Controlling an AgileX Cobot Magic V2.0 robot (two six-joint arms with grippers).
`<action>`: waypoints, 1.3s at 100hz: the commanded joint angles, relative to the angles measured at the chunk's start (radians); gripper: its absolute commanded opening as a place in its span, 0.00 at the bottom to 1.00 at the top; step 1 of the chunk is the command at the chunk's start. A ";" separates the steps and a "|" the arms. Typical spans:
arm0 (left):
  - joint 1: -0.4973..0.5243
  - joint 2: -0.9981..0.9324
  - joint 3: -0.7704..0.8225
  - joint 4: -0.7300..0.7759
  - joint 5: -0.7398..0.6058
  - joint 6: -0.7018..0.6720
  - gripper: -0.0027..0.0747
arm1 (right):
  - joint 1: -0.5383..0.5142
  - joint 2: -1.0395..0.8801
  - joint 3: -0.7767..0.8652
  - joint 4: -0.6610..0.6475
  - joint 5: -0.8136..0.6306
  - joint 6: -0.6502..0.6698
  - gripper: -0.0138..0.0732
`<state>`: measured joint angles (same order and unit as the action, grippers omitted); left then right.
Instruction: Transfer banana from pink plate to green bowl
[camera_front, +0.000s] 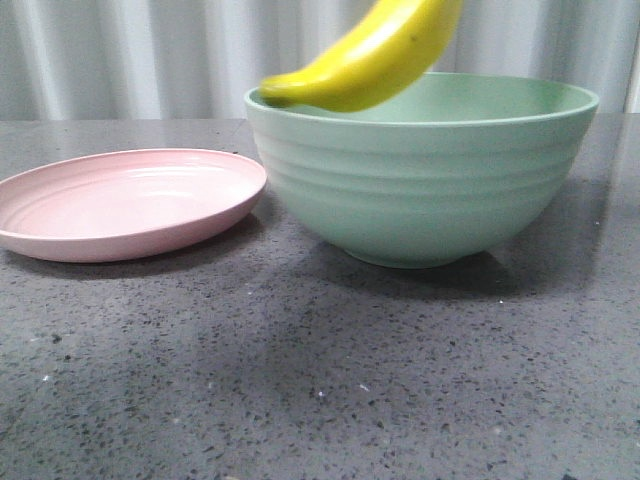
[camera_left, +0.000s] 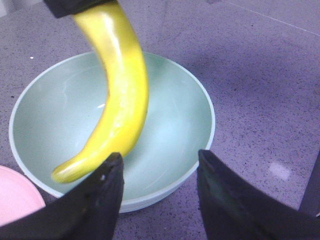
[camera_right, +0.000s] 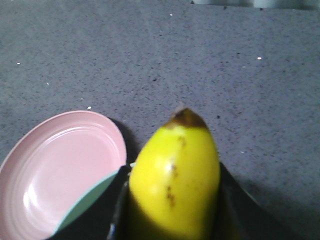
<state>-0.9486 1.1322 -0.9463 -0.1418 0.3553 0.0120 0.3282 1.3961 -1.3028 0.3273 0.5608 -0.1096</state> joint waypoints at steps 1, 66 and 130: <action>-0.008 -0.024 -0.034 -0.004 -0.081 0.002 0.43 | -0.017 -0.010 -0.029 -0.024 -0.047 -0.013 0.12; -0.008 -0.024 -0.034 -0.006 -0.085 0.002 0.43 | -0.023 0.056 -0.027 -0.077 0.031 -0.013 0.59; -0.008 -0.092 -0.010 -0.004 -0.195 0.002 0.01 | -0.023 -0.242 0.019 -0.183 0.135 -0.013 0.08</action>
<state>-0.9486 1.0904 -0.9416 -0.1418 0.2569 0.0138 0.3098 1.2280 -1.2876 0.1485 0.7545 -0.1116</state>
